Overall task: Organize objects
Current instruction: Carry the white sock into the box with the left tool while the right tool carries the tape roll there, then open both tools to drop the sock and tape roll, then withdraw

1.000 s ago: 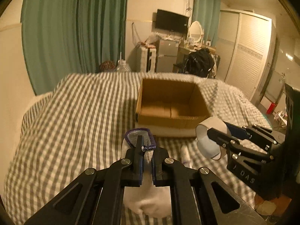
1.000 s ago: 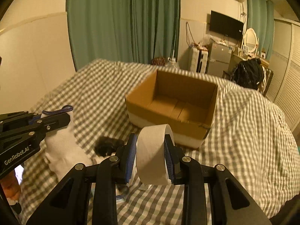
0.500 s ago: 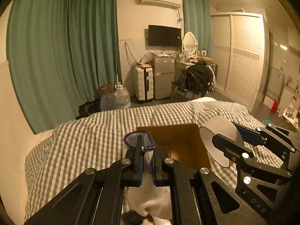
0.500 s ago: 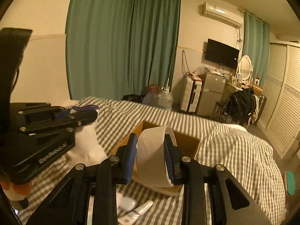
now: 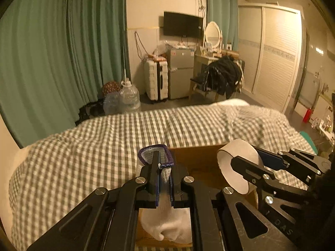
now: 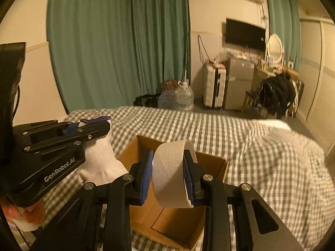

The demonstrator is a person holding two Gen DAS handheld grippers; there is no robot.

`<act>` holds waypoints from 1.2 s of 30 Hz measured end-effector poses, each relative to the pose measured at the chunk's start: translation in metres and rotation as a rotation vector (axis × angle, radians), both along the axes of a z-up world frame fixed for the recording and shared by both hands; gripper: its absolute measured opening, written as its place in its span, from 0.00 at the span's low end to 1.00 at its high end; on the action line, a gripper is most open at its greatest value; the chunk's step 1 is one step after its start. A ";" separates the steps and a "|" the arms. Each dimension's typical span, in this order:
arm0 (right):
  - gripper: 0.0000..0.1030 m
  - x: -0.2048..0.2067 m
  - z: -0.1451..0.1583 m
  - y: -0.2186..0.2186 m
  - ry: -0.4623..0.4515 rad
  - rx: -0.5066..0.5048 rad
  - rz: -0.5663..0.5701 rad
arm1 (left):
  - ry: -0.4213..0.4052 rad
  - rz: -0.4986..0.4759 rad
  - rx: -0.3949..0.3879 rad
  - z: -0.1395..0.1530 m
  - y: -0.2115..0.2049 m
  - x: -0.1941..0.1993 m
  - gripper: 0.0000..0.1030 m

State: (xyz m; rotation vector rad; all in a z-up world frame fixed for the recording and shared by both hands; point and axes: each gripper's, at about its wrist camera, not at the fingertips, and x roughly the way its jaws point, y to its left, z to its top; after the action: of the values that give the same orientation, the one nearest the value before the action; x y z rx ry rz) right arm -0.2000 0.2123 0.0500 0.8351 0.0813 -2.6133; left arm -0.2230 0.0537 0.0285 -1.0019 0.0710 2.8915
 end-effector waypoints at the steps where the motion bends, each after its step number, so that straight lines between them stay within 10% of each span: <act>1: 0.27 -0.010 -0.011 0.002 -0.025 -0.006 -0.003 | -0.011 -0.001 -0.005 -0.008 0.001 -0.003 0.07; 13: 0.27 -0.048 -0.076 0.009 -0.153 0.007 -0.026 | -0.142 -0.039 -0.006 -0.071 0.005 -0.019 0.09; 16: 0.37 -0.043 -0.065 0.011 -0.130 0.024 -0.045 | -0.151 -0.034 0.007 -0.063 0.001 -0.010 0.24; 18: 0.51 -0.033 -0.055 0.009 -0.112 0.028 -0.057 | -0.125 -0.016 -0.007 -0.053 -0.003 0.000 0.57; 20: 0.55 -0.024 -0.042 0.012 -0.091 0.030 -0.069 | -0.097 0.005 -0.018 -0.042 -0.008 0.013 0.69; 36: 0.66 0.091 0.050 0.016 0.047 0.084 -0.097 | -0.003 0.076 0.078 0.022 -0.054 0.138 0.87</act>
State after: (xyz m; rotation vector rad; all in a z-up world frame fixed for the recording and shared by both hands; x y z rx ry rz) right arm -0.1086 0.2278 0.1004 0.8249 0.1684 -2.7377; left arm -0.0850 -0.0003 0.0507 -1.0171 -0.0809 2.9345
